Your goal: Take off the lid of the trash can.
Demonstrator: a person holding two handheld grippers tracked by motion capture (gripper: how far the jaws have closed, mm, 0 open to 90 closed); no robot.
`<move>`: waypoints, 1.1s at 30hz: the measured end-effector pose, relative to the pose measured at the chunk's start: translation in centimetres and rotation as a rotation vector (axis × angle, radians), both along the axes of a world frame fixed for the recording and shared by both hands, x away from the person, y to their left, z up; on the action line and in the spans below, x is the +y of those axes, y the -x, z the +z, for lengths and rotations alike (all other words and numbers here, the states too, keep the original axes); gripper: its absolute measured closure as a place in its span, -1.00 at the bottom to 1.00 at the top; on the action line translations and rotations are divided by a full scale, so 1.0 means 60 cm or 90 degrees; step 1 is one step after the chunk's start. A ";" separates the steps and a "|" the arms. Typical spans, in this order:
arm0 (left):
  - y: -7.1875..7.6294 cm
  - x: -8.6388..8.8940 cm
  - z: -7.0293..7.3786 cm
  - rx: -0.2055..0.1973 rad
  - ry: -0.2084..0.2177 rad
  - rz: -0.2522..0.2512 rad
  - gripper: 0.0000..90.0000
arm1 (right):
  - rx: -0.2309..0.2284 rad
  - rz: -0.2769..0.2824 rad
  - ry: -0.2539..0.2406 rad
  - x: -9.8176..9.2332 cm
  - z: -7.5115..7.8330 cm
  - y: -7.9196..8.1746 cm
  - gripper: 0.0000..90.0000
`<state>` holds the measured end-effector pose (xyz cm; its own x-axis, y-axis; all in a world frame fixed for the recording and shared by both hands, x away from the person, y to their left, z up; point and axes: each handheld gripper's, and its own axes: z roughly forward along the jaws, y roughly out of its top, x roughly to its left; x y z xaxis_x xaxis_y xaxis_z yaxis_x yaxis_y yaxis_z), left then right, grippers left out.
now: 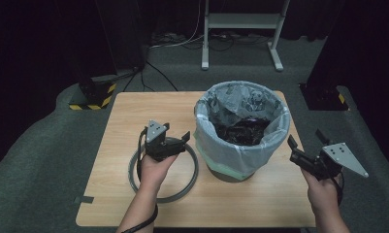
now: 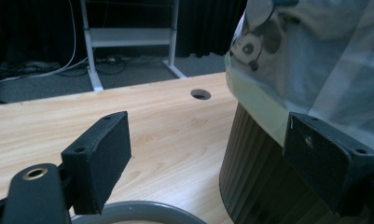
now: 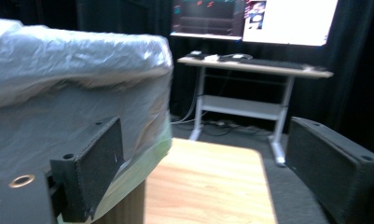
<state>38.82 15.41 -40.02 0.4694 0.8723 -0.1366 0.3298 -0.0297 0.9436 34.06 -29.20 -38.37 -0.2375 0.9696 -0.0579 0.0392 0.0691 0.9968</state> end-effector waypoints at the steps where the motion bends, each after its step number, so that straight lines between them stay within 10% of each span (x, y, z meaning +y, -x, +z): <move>1: 0.002 0.001 0.003 -0.013 -0.001 0.005 -0.66 | -0.004 -0.007 0.001 0.001 0.001 0.001 -0.71; 18: 0.032 -0.001 0.051 -0.103 0.055 0.000 -0.67 | -0.041 0.005 0.005 0.012 0.015 0.014 -0.77; 33: 0.060 -0.058 0.109 -0.190 0.092 -0.036 -0.66 | -0.080 0.002 0.050 0.023 0.038 0.034 -0.71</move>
